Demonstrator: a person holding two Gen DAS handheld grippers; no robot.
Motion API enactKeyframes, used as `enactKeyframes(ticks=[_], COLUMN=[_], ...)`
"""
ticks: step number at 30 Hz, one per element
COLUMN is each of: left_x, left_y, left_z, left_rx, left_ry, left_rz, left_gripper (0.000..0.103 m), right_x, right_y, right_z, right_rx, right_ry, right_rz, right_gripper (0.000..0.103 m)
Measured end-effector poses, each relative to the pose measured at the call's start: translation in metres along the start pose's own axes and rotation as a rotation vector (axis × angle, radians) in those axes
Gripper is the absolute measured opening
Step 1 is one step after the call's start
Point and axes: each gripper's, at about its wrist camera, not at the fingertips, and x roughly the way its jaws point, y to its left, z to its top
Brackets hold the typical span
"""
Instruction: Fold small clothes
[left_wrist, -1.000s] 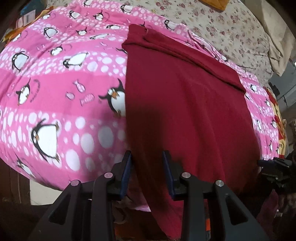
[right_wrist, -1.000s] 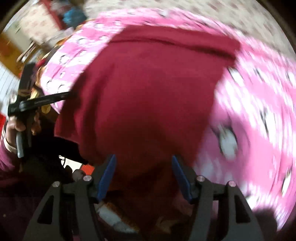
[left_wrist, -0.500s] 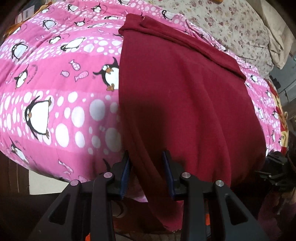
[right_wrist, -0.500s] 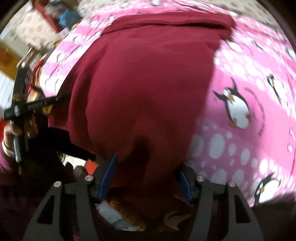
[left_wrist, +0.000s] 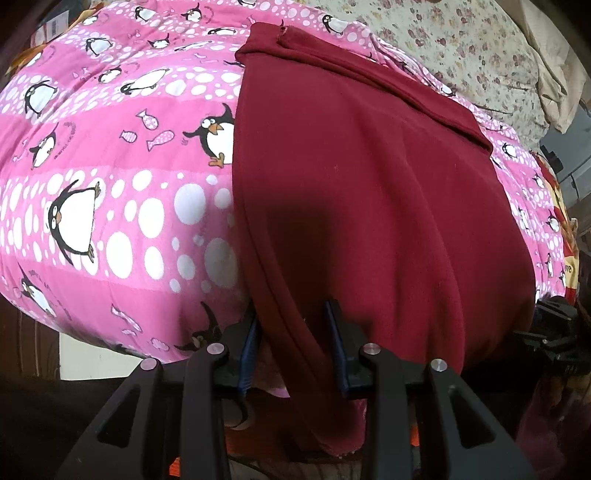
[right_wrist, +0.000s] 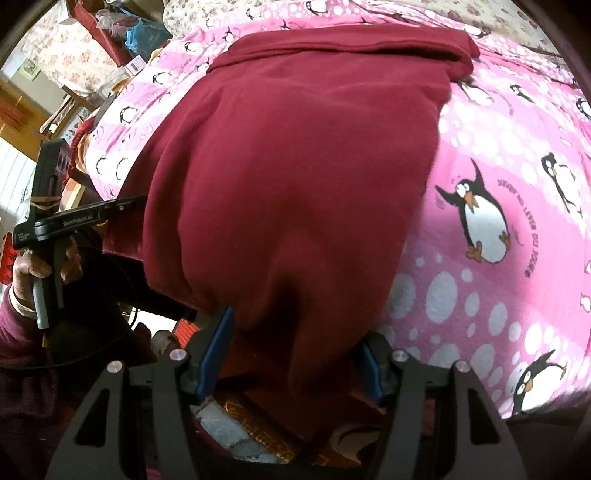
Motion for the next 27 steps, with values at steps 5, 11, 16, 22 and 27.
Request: enactKeyframes(ticks=[5, 11, 16, 22, 27], left_x=[0.001, 0.001, 0.004, 0.001, -0.019], left_y=[0.001, 0.000, 0.000, 0.001, 0.007], left_z=[-0.001, -0.002, -0.005, -0.005, 0.000], left_rx=[-0.006, -0.009, -0.010, -0.020, -0.054], left_ry=[0.006, 0.007, 0.025, 0.045, 0.007], left_rz=[-0.004, -0.007, -0.024, -0.072, -0.166], left_gripper=[0.012, 0.012, 0.012, 0.000, 0.000], right_x=[-0.001, 0.006, 0.014, -0.005, -0.041], right_y=[0.000, 0.005, 0.015, 0.006, 0.006], right_z=[0.002, 0.005, 0.005, 0.006, 0.012], right_rx=[-0.002, -0.019, -0.058, 0.004, 0.013], right_ry=[0.010, 0.035, 0.024, -0.023, -0.125], right_rz=[0.014, 0.005, 0.001, 0.079, 0.169], right_gripper=[0.016, 0.032, 0.045, 0.009, 0.009])
